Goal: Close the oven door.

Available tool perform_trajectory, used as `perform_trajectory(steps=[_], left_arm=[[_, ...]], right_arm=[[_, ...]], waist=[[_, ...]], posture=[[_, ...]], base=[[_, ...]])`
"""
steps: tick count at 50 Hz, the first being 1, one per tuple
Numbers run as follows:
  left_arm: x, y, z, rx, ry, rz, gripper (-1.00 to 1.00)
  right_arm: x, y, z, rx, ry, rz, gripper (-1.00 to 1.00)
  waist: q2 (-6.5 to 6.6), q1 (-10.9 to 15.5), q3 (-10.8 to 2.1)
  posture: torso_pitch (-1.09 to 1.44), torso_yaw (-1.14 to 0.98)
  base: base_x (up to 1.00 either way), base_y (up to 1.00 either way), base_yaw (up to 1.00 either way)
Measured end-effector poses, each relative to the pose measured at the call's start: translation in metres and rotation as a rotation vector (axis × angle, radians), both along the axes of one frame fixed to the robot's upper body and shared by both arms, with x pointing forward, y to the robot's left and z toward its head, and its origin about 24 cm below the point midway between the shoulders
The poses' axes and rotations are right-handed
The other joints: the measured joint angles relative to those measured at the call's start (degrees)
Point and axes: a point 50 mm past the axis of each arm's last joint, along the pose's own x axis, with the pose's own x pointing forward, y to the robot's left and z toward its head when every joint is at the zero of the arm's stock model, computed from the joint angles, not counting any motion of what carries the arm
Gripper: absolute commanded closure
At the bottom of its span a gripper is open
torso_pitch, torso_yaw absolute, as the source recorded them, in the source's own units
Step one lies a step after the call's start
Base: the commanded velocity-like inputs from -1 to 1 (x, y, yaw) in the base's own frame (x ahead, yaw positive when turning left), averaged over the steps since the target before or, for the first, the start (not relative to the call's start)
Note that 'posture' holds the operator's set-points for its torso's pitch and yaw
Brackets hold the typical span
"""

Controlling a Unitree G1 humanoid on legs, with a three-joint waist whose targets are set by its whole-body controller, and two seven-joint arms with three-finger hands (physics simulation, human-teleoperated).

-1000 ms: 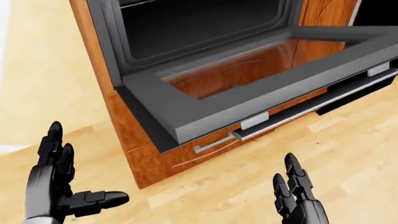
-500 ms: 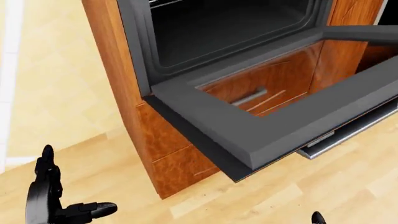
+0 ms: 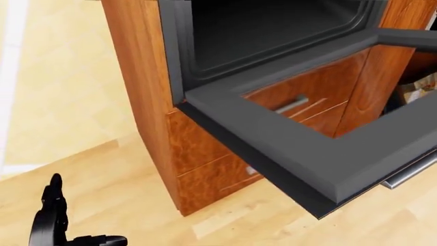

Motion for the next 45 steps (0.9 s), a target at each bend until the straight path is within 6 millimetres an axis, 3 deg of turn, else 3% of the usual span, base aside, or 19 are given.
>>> perform_trajectory(steps=[9,14,27,30,36,45], left_arm=[[0.000,0.002,0.001,0.042,0.005,-0.001,-1.00],[-0.002,0.005,-0.001,0.049,0.017,0.014,-1.00],[-0.006,0.009,-0.004,0.083,0.037,0.019,-1.00],[-0.012,0.011,-0.009,0.090,0.064,0.033,-1.00],[-0.014,0.016,-0.009,0.104,0.071,0.055,-1.00],[-0.005,0.008,-0.003,0.101,0.037,0.015,-1.00]], right_arm=[[-0.011,-0.010,-0.001,-0.042,0.022,-0.043,-1.00],[-0.019,-0.012,-0.003,-0.082,0.056,-0.088,-1.00],[-0.028,-0.014,-0.005,0.010,0.024,-0.120,-1.00],[-0.027,-0.014,-0.004,0.015,0.019,-0.112,-1.00],[-0.022,-0.012,-0.002,0.010,0.000,-0.089,-1.00],[-0.031,-0.016,-0.004,0.013,0.019,-0.112,-1.00]], waist=[[0.27,0.0,-0.94],[0.58,0.0,-0.93],[0.64,-0.4,-0.74],[1.24,0.0,-0.77],[2.24,-0.4,-0.08],[2.45,-2.8,0.38]], posture=[[0.00,0.00],[0.00,0.00],[0.00,0.00],[0.00,0.00],[0.00,0.00],[0.00,0.00]], base=[[0.00,0.00,0.00],[0.00,0.00,0.00],[0.00,0.00,-0.02],[0.00,0.00,-0.27],[-0.04,0.00,-0.76],[-0.15,0.00,-1.00]])
